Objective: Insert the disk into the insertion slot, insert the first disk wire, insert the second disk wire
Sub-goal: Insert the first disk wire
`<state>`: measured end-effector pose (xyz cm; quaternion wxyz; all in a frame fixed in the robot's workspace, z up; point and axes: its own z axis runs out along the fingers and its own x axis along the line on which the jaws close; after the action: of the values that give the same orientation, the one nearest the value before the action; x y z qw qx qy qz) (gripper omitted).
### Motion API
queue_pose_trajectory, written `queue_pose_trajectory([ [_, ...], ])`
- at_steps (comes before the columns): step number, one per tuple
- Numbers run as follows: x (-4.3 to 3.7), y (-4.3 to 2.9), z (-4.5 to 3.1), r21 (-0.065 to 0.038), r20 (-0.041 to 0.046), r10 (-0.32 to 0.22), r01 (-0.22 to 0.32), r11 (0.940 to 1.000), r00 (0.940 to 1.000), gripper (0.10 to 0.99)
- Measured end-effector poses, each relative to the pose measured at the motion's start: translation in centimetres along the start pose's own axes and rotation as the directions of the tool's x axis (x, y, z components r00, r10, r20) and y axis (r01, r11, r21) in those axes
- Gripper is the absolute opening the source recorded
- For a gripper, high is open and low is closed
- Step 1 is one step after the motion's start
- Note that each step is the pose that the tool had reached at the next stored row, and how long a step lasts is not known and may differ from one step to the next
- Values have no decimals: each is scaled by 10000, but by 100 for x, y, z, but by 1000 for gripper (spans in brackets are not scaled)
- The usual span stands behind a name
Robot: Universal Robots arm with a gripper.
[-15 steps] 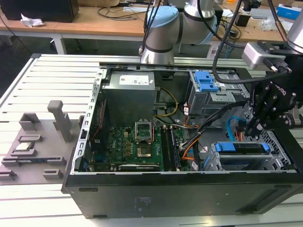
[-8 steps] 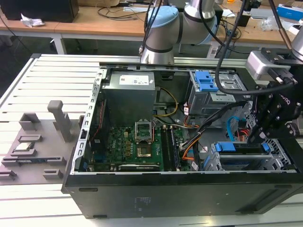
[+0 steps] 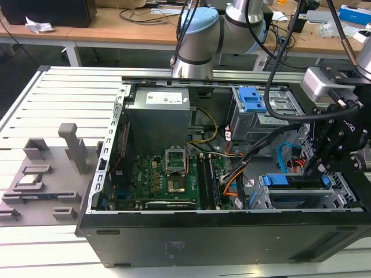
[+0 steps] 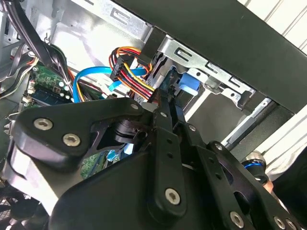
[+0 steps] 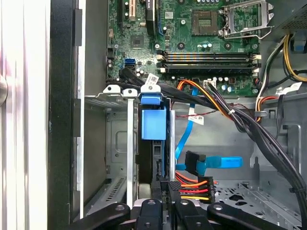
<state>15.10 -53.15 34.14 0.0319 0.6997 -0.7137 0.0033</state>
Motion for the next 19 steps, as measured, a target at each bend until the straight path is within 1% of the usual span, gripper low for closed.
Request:
queue_pose_trajectory([
  [4,0,-1,1,0,-1,-1,1,10000,10000,169],
  [7,1,0,-19,0,0,-1,1,10000,10000,169],
  [10,4,0,-22,1,-2,-1,1,10000,10000,169],
  [15,15,-1,0,1,1,-1,1,10000,10000,169],
  [18,17,-2,22,0,1,-1,1,10000,10000,169],
  [19,18,-3,41,0,-1,-1,1,10000,10000,169],
])
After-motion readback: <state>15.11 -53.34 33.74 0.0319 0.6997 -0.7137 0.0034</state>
